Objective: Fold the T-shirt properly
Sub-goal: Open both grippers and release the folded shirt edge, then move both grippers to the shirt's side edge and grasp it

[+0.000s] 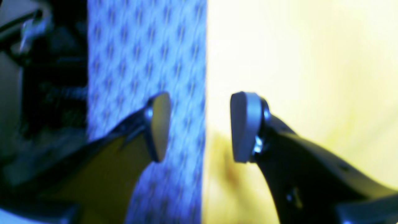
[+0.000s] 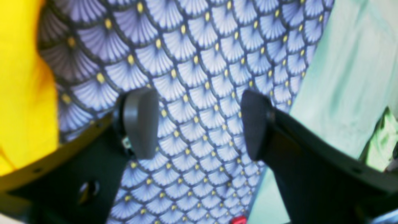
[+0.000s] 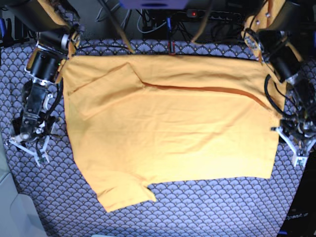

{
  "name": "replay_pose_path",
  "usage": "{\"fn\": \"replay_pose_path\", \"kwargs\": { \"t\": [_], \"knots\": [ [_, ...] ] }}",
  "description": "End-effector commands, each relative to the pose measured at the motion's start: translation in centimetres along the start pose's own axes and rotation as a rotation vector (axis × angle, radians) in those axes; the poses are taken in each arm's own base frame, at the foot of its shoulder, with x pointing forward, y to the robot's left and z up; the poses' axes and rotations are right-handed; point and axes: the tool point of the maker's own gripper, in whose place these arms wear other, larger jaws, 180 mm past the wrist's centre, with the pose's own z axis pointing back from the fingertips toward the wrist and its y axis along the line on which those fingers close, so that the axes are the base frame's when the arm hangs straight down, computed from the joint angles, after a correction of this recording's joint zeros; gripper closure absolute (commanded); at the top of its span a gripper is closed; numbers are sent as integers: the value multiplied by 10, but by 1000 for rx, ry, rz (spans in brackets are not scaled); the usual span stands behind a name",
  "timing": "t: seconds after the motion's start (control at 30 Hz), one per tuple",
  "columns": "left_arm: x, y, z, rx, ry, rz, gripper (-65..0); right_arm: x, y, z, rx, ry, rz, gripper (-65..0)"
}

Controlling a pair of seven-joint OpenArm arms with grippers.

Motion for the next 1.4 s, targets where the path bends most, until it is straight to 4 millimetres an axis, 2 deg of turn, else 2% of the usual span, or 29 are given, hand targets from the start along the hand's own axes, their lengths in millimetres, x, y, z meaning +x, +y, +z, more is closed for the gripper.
{"fn": "replay_pose_path", "kwargs": {
  "t": [0.0,0.1,0.17,0.23,0.3,0.37,0.5,0.57,0.67,0.73,0.87,1.0,1.07,1.17,1.27,1.37],
  "knots": [
    [29,3,-2,2,-70,-16,-307,19,-14,8,-30,-52,-16,-419],
    [44,-22,-29,-72,-105,-44,-307,43,-1,12,2,-116,-37,-419],
    [61,-39,-40,-122,-150,-50,-307,64,7,17,20,-179,-48,-419],
    [66,-54,-49,-168,-169,-45,-307,86,14,23,36,-246,-59,-419],
    [65,-56,-59,-167,-171,3,-308,109,16,30,51,-306,-70,-419],
    [64,-59,-64,-172,-159,32,-308,132,24,28,97,-340,-71,-419],
    [60,-53,-63,-149,-141,30,-308,156,44,11,213,-382,-93,-419],
    [45,-46,-60,-125,-89,18,-308,155,43,-3,264,-410,-141,-420],
    [36,-25,-49,-67,-83,46,-308,162,48,-18,355,-449,-197,-420],
    [35,-11,-40,-23,-88,48,-308,164,43,-24,394,-476,-248,-420],
    [35,2,-29,22,-68,37,-308,166,32,-29,450,-538,-347,-431],
    [24,11,-20,60,-30,23,-308,157,21,-34,464,-547,-409,-445],
    [18,14,-17,73,-24,16,-308,157,22,-34,464,-566,-421,-445],
    [14,17,-12,93,-23,6,-308,143,34,-42,475,-544,-426,-445],
    [14,15,-7,105,-35,-3,-308,134,52,-47,497,-531,-427,-445],
    [14,18,-1,127,-47,-14,-308,129,61,-49,509,-519,-427,-445]
  ]
}}
